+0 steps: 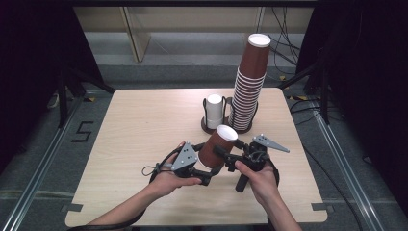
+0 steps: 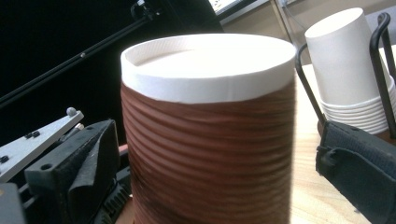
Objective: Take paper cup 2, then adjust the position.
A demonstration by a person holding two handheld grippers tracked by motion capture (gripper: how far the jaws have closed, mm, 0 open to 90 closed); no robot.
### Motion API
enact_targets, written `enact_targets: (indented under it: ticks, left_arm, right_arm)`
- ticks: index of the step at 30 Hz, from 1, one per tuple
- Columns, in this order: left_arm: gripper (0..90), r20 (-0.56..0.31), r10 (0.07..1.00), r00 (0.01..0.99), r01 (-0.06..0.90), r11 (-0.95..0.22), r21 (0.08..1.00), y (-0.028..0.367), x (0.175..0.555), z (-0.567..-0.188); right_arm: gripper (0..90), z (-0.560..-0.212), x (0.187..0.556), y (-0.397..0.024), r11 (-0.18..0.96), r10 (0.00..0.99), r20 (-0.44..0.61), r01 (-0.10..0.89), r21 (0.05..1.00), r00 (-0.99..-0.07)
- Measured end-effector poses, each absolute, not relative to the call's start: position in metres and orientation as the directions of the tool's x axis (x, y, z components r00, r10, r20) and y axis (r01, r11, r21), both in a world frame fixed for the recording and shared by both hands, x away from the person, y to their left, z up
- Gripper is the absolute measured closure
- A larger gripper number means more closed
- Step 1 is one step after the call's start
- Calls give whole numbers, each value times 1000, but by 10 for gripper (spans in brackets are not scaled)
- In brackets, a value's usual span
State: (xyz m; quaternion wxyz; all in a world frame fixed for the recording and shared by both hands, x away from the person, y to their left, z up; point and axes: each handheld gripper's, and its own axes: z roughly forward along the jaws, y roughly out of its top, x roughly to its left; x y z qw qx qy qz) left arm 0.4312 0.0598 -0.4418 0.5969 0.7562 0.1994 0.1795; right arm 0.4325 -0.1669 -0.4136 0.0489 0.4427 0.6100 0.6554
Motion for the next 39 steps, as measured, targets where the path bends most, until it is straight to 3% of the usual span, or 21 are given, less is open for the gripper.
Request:
enact_targets:
  ticks: [5,15,19,27,39]
  left_arm:
    - [115,61,520,852,68,-225,972,71,429,-436]
    - [120,91,503,860,53,-264,963,89,428,-427]
    - [119,87,504,859,50,-252,966,93,427,-423]
    - [119,70,511,857,73,-254,964,96,425,-421]
    - [119,114,501,858,67,-331,941,111,426,-418]
  right_arm:
    - [3,-406,429,-168,-232,599,517,485,843,-612]
    - [9,-388,414,-183,-65,591,338,375,925,-732]
    - [20,-387,409,-194,-18,612,298,365,931,-732]
    - [33,-391,402,-214,-67,652,322,372,926,-686]
    - [99,-399,397,-207,132,618,193,343,930,-762]
